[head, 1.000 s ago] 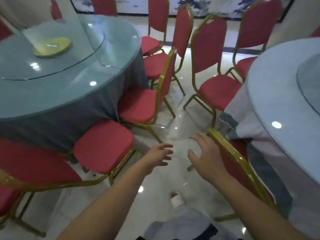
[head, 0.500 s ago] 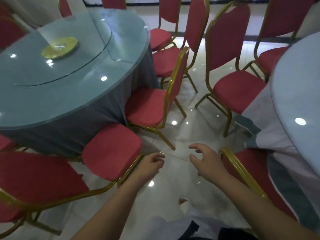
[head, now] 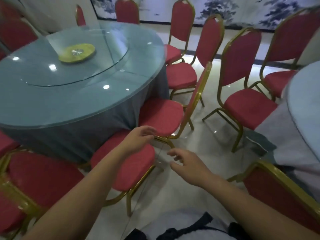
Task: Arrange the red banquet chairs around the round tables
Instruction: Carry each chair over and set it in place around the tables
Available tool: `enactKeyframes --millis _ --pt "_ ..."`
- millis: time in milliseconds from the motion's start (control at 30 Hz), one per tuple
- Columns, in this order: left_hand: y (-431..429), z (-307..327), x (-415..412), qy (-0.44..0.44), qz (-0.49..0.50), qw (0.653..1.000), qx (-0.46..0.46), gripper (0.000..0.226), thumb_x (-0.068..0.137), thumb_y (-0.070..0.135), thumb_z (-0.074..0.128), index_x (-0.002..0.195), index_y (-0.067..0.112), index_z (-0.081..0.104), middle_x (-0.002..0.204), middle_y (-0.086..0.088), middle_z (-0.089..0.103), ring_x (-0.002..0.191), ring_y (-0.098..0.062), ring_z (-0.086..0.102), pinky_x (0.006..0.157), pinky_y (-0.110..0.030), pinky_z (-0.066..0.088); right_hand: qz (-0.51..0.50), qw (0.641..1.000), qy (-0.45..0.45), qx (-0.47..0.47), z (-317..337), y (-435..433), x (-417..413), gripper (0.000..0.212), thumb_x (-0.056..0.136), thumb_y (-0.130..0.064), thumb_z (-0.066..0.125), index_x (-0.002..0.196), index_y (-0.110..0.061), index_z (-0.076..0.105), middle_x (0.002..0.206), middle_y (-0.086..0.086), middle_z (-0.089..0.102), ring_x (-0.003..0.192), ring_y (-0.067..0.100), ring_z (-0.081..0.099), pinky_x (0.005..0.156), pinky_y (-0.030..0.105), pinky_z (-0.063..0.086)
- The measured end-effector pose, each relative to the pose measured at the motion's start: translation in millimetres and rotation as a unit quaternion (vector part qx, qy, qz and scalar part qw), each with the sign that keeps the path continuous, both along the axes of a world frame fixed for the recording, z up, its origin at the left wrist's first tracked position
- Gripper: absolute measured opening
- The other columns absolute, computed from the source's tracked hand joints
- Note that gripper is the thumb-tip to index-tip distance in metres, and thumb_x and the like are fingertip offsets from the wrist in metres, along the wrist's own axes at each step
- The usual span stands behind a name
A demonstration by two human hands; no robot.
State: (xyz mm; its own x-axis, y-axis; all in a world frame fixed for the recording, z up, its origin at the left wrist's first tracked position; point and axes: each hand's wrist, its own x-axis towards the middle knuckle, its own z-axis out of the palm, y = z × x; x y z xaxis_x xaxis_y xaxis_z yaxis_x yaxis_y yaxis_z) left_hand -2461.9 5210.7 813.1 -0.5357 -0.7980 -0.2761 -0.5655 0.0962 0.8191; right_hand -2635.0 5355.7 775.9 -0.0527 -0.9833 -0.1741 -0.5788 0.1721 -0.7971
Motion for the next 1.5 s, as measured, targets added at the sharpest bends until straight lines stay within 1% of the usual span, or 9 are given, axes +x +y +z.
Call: enactKeyframes --millis 67,200,400,567,800,900,1033,1300,1500 --pt "-20.9 9.5 62.7 -0.028 0.003 0.999 -0.031 0.027 0.093 0.003 0.058 0.116 0.014 0.066 0.108 -0.001 0.069 0.098 -0.012 0.064 0.077 -0.006 0.046 0.039 0.999 0.006 0.005 1.2 -17.9 52.0 0.038 0.09 -0.036 0.061 0.127 -0.03 0.059 0.12 -0.013 0.06 0.102 -0.001 0.056 0.085 0.015 0.045" --pt "-52.9 23.6 211.8 -0.128 0.063 0.986 -0.081 0.032 0.091 0.006 0.058 0.12 0.018 0.064 0.119 -0.004 0.067 0.111 -0.022 0.062 0.098 -0.035 0.049 0.139 0.99 0.008 0.022 6.5 -44.2 178.8 0.055 0.089 -0.042 0.064 0.14 -0.03 0.048 0.137 -0.009 0.051 0.117 0.004 0.05 0.097 0.023 0.043" --pt "-55.0 33.7 404.1 -0.43 0.023 0.89 -0.147 0.059 0.083 0.004 0.049 0.131 0.039 0.056 0.138 0.003 0.055 0.12 -0.024 0.056 0.091 -0.039 0.048 0.286 0.955 0.06 0.044 8.3 -66.8 368.0 0.106 0.071 -0.067 0.069 0.155 -0.025 0.019 0.156 0.0 0.031 0.14 0.02 0.033 0.112 0.035 0.033" --pt "-31.3 -5.2 477.9 -0.424 -0.017 0.896 -0.13 0.07 0.084 -0.004 0.051 0.143 0.034 0.041 0.161 0.006 0.019 0.133 -0.026 0.043 0.098 -0.041 0.048 0.219 0.966 0.089 0.11 -26.7 -84.4 467.3 0.085 0.08 -0.044 0.072 0.148 -0.021 0.027 0.139 0.005 0.048 0.123 0.029 0.051 0.098 0.043 0.046" --pt "-4.1 -26.5 483.4 -0.385 0.017 0.873 -0.3 0.031 0.085 0.041 0.062 0.117 0.041 0.062 0.125 0.011 0.054 0.117 -0.027 0.039 0.1 -0.041 0.028 0.151 0.978 0.048 0.137 -54.5 -69.8 452.9 0.076 0.078 -0.021 0.071 0.147 -0.034 0.043 0.113 -0.005 0.064 0.094 0.016 0.06 0.072 0.022 0.041" --pt "20.2 -23.3 488.7 -0.367 -0.044 0.883 -0.29 0.031 0.081 0.052 0.064 0.111 0.044 0.065 0.107 0.014 0.051 0.113 -0.02 0.04 0.1 -0.042 0.027 0.199 0.967 0.055 0.151 -51.1 -43.7 434.9 0.078 0.072 -0.018 0.071 0.143 -0.04 0.047 0.087 -0.015 0.06 0.075 0.01 0.057 0.064 0.025 0.046" --pt "57.0 -11.6 488.0 -0.32 -0.182 0.903 -0.221 0.031 0.077 0.063 0.063 0.099 0.041 0.067 0.089 0.018 0.045 0.089 -0.007 0.04 0.08 -0.029 0.038 0.291 0.932 0.074 0.203 -44.8 -8.7 394.1 0.081 0.073 -0.019 0.074 0.143 -0.047 0.043 0.104 -0.023 0.057 0.087 0.0 0.055 0.077 0.021 0.049" --pt "108.3 -34.7 499.2 -0.261 -0.186 0.944 -0.081 0.067 0.087 0.03 0.065 0.14 0.054 0.033 0.134 0.028 0.038 0.114 0.003 0.038 0.098 -0.025 0.044 0.349 0.892 0.11 0.267 -31.5 -12.2 321.3 0.073 0.078 -0.012 0.063 0.126 -0.065 0.045 0.098 -0.024 0.055 0.082 -0.01 0.054 0.067 0.013 0.041" --pt "97.9 -59.1 463.8 -0.212 -0.101 0.968 -0.084 0.049 0.088 0.027 0.066 0.126 0.053 0.051 0.096 0.03 0.058 0.083 0.012 0.051 0.071 -0.015 0.044 0.282 0.924 0.137 0.221 -32.1 -38.1 263.9 0.055 0.082 -0.01 0.069 0.11 -0.056 0.059 0.106 -0.018 0.062 0.099 0.002 0.057 0.084 0.018 0.045"
